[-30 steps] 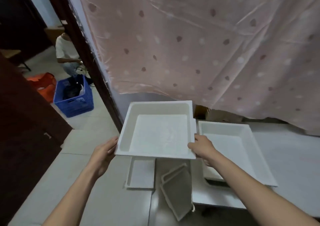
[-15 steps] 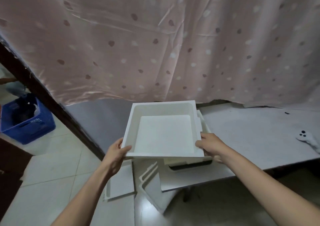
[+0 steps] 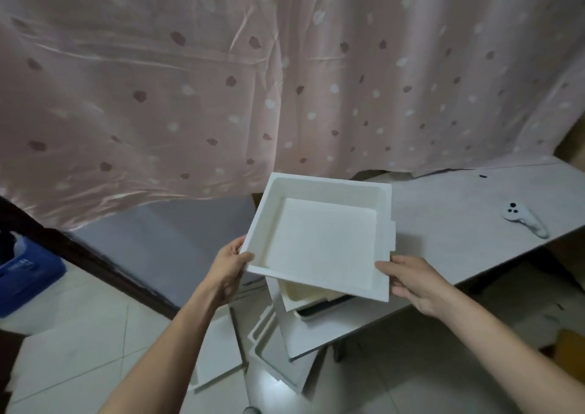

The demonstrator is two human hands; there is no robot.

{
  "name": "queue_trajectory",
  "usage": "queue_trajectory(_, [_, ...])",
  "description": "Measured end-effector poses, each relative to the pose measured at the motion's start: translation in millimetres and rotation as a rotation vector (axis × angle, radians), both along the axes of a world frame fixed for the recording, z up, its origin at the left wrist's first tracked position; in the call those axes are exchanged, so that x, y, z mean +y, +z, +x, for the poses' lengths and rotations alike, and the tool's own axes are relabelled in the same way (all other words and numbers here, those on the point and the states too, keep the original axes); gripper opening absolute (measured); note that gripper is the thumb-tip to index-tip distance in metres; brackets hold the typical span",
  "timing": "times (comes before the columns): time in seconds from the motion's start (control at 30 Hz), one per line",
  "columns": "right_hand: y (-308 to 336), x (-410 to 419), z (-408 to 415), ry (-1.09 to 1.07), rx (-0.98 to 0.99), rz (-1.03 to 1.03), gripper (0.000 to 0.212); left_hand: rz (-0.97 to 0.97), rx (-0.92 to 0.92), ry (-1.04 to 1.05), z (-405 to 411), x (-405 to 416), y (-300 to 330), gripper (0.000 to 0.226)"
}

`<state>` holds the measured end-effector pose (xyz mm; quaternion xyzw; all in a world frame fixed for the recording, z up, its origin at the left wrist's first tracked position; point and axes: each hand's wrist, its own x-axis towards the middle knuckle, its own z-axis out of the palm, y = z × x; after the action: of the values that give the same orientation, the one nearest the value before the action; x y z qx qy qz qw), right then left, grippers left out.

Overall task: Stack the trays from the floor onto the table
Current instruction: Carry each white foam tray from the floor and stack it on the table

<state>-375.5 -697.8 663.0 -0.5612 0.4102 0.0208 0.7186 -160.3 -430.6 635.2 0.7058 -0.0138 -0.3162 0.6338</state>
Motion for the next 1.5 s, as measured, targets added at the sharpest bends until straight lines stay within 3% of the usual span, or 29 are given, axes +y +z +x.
queue_trajectory(0.23, [-4.7,-6.3,6.3,-0.221,-0.038,-0.029,0.026,-0.016,0.065,-0.193,54.2,-15.4,9.2,0.049])
queue_trajectory(0.4, [5.4,-14.1,19.0,-0.271,0.004,-0.135,0.033,-0.008,0.066,-0.326,90.8,-22.6,23.1,0.044])
queue_trajectory(0.57, [5.1,-15.4,32.0,-0.365,-0.002,-0.099,0.033,-0.034,0.059,-0.434,120.3,-29.9,28.0,0.047])
queue_trajectory(0.8, [-14.8,3.6,33.6,-0.523,0.024,0.019,0.024,-0.167,0.055,-0.175,124.5,-38.6,15.4,0.022])
queue_trajectory(0.97, [-22.4,11.8,43.8,-0.603,0.008,0.026,0.023,-0.333,0.267,0.120,109.9,-31.2,-5.6,0.056])
queue_trajectory(1.03, [-24.6,15.2,47.6,-0.636,-0.001,0.032,0.024,-0.303,0.317,0.150,95.7,-31.1,-9.2,0.053])
queue_trajectory(1.17, [-28.2,30.2,57.9,-0.677,-0.021,0.062,0.019,-0.189,0.228,0.011,60.8,-35.9,-10.9,0.025])
queue_trajectory(1.5, [-37.7,41.6,64.9,-0.685,-0.050,0.084,0.027,-0.019,0.190,0.150,50.3,-55.9,-15.9,0.034])
